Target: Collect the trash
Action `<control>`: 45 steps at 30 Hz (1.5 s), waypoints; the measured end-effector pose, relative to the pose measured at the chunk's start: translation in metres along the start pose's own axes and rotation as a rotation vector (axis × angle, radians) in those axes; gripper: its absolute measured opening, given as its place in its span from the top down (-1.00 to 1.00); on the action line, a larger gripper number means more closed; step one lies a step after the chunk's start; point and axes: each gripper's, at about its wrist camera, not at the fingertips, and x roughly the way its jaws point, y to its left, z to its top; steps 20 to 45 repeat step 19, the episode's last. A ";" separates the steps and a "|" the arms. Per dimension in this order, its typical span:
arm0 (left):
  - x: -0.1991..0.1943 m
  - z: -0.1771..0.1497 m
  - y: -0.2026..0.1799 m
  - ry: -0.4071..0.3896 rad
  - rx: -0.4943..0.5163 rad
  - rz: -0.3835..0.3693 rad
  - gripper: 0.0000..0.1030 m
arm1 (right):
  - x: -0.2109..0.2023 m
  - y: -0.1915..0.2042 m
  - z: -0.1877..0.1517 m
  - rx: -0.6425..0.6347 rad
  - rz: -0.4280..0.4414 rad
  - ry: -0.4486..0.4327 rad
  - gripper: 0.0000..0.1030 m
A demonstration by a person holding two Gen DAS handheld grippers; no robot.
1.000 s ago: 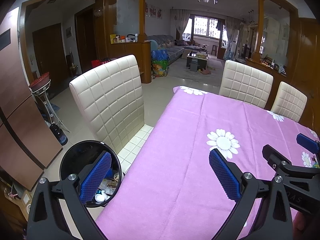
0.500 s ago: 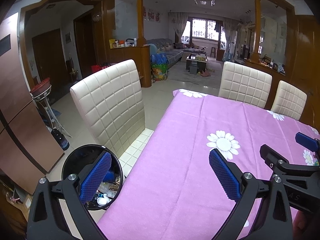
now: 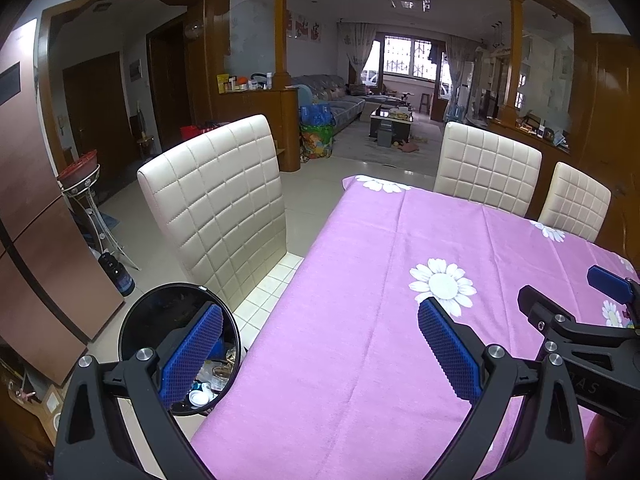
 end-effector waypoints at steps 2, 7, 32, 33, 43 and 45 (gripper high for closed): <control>0.000 0.000 0.000 0.000 0.000 -0.001 -0.86 | 0.000 0.000 0.000 0.001 0.000 0.001 -0.93; -0.001 -0.001 -0.002 0.008 0.002 -0.010 -0.86 | 0.000 -0.001 0.000 0.001 -0.001 -0.001 -0.93; 0.001 -0.001 -0.001 0.037 0.000 -0.002 -0.86 | -0.003 -0.004 0.001 0.004 -0.005 -0.004 -0.93; 0.001 -0.001 -0.001 0.037 0.000 -0.002 -0.86 | -0.003 -0.004 0.001 0.004 -0.005 -0.004 -0.93; 0.001 -0.001 -0.001 0.037 0.000 -0.002 -0.86 | -0.003 -0.004 0.001 0.004 -0.005 -0.004 -0.93; 0.001 -0.001 -0.001 0.037 0.000 -0.002 -0.86 | -0.003 -0.004 0.001 0.004 -0.005 -0.004 -0.93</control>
